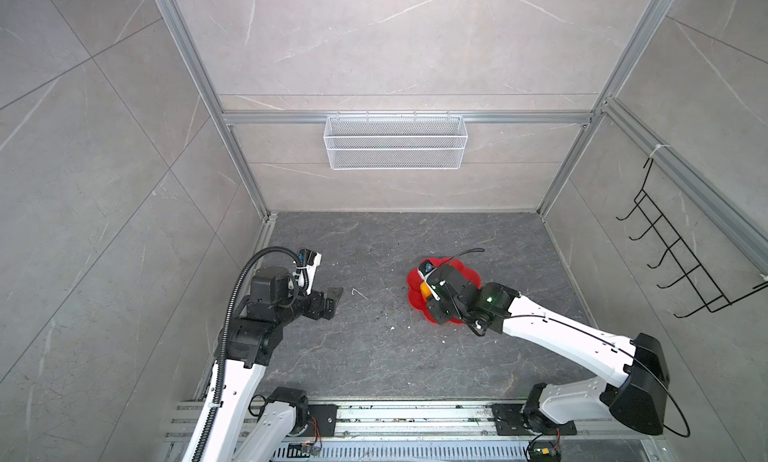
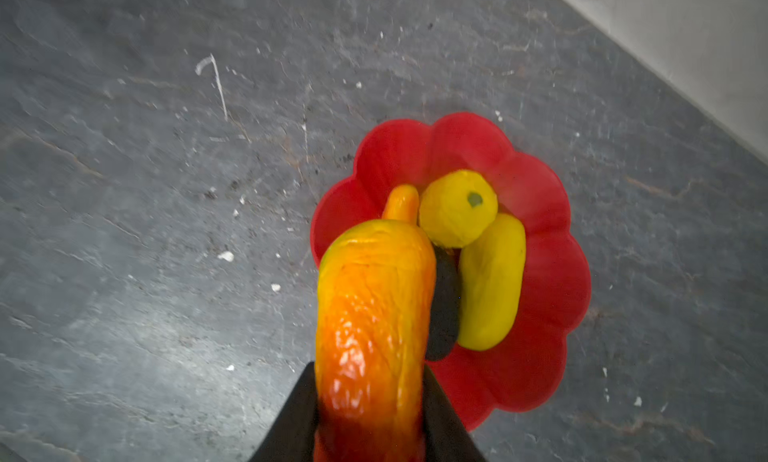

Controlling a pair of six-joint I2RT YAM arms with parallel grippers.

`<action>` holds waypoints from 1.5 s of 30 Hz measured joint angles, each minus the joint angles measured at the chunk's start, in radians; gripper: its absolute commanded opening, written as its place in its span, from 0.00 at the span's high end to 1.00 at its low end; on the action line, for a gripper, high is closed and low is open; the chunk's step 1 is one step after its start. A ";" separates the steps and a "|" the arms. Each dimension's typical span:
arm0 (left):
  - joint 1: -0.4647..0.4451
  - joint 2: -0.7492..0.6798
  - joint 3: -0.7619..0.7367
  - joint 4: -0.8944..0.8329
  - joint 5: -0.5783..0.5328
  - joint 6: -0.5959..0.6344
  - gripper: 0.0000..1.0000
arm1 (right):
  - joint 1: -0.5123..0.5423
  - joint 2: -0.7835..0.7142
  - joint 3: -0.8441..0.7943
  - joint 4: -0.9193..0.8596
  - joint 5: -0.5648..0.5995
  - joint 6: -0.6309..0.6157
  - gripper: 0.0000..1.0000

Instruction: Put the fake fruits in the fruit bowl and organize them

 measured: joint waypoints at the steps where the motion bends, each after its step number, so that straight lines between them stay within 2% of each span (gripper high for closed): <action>1: 0.000 0.003 -0.001 0.001 0.000 0.000 0.00 | 0.000 -0.001 -0.024 0.005 0.002 0.000 0.78; 6: 0.000 0.006 -0.008 0.007 0.000 0.000 0.00 | 0.000 0.016 -0.129 0.070 0.000 -0.008 0.74; 12: 0.000 -0.014 -0.032 0.013 0.000 0.000 0.00 | -0.011 0.100 -0.170 0.187 -0.022 -0.028 0.67; 19: 0.000 -0.014 -0.035 0.014 -0.003 0.000 0.00 | -0.038 0.118 -0.183 0.262 -0.035 -0.050 0.38; 23: 0.000 0.000 -0.035 0.013 -0.008 0.000 0.00 | -0.051 0.108 -0.183 0.266 -0.029 -0.056 0.11; 25: 0.000 -0.001 -0.034 0.012 -0.014 0.000 0.00 | -0.055 0.084 -0.183 0.257 -0.022 -0.065 0.01; 29: 0.000 0.000 -0.022 -0.002 -0.032 -0.002 0.00 | -0.082 -0.029 -0.181 0.231 -0.006 -0.077 0.00; 32: 0.000 0.008 0.000 0.002 -0.045 -0.023 0.00 | -0.186 -0.162 -0.181 0.247 -0.029 -0.084 0.00; 37: 0.000 0.072 0.032 0.066 -0.067 -0.114 0.00 | -0.494 -0.401 -0.285 0.468 -0.074 -0.076 0.01; 42: 0.000 0.140 0.006 0.183 -0.165 -0.171 0.00 | -0.748 -0.390 -0.409 0.679 -0.174 -0.002 0.00; 45: 0.000 0.146 -0.081 0.321 -0.260 -0.198 0.00 | -0.845 -0.333 -0.526 0.818 -0.188 0.039 0.00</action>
